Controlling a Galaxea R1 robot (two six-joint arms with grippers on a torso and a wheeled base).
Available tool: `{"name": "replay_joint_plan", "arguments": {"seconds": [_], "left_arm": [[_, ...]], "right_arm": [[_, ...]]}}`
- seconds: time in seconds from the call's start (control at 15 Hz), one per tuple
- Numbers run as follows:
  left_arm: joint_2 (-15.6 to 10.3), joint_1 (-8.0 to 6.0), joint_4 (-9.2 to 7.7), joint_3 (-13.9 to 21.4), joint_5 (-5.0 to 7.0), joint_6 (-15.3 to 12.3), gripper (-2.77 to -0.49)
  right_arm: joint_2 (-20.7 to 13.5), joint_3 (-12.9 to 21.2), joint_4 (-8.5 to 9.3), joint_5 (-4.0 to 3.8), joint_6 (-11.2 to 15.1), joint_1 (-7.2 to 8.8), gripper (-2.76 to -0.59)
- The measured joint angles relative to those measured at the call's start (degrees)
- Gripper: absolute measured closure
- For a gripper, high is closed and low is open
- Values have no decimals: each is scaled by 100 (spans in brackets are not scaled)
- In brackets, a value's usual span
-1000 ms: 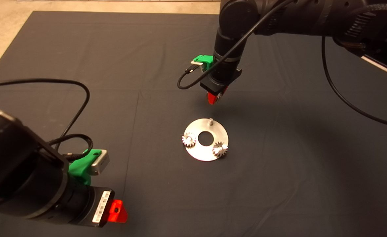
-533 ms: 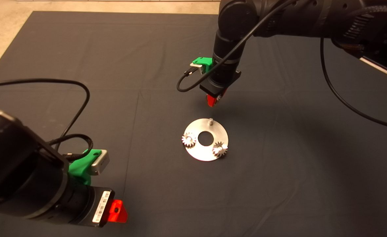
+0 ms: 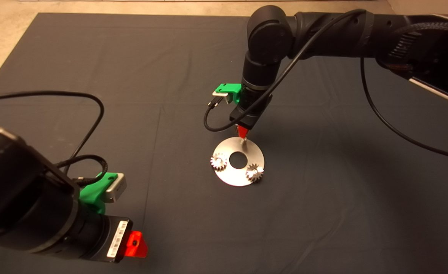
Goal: Install three planetary gears onto the carrier pins
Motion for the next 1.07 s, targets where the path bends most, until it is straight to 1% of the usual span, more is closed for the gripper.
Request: {"name": "replay_joint_plan", "arguments": {"seconds": [0.07, 0.2, 0.4, 0.53, 0.67, 0.87, 1.07], "left_arm": [[-2, -2, 0, 0, 0, 0, -276], [-2, -2, 0, 0, 2, 0, -276], [-2, -2, 0, 0, 2, 0, -276], [-2, -2, 0, 0, 0, 0, -276], [-2, 0, 0, 0, 2, 0, -276], [-2, -2, 0, 0, 1, 0, -276], [-2, -2, 0, 0, 0, 0, -276]], "right_arm": [[0, 9, -88, 5, -105, -18, -104], [0, 22, -329, 2, -325, -104, -104], [0, 30, -508, 0, -624, -200, -104], [0, 49, -642, 2, -775, -219, -104], [-1, 52, -758, 0, -917, -272, -104], [-11, 63, -824, 2, -1065, -358, -104], [-17, 66, -866, 2, -1157, -365, -104]]}}
